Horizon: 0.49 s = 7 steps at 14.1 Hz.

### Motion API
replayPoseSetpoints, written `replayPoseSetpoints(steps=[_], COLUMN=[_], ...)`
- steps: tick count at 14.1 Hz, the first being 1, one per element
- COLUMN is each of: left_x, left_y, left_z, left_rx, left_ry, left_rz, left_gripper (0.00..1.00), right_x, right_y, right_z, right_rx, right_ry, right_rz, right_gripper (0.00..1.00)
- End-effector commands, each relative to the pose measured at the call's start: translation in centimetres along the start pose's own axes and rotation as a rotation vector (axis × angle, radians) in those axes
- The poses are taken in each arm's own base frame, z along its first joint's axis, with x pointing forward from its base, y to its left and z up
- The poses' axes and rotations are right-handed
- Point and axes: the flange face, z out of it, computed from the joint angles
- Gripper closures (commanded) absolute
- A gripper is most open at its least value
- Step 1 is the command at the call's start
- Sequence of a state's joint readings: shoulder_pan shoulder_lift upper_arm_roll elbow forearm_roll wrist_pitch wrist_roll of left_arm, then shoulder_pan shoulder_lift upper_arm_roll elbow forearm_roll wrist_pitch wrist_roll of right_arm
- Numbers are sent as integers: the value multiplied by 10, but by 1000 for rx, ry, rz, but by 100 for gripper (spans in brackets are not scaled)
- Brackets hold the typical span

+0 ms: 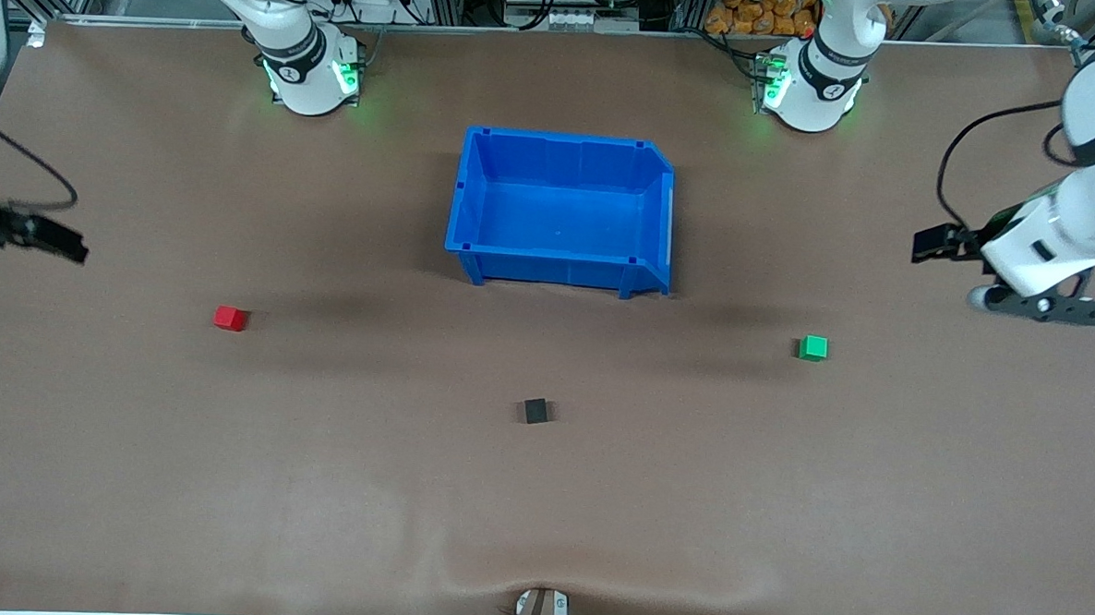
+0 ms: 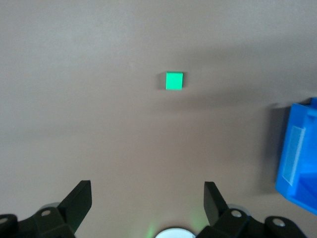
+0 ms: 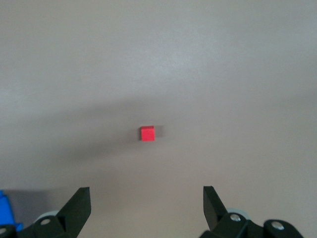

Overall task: Attach green and red cubes to black cube
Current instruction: 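Lower the right gripper onto the red cube while the left gripper descends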

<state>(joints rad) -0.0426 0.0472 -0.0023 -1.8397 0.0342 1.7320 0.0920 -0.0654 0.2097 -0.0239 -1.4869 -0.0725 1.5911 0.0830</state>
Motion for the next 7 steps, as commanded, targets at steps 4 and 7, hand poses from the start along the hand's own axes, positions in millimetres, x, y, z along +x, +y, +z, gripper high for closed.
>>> replayPoseSetpoints(steps=[4,7], left_x=[7,26], left_y=[2,5], left_z=[83,130], left_rx=[-9,-10], left_ry=[85,83], left_rz=[-8,-2], left_gripper=[0,0], right_x=[62,65], right_y=[-12,-10], right_z=[190,258], right_rx=[-16,66], right_ry=[-293,-400], right_rz=[6,40], right_gripper=[0,0])
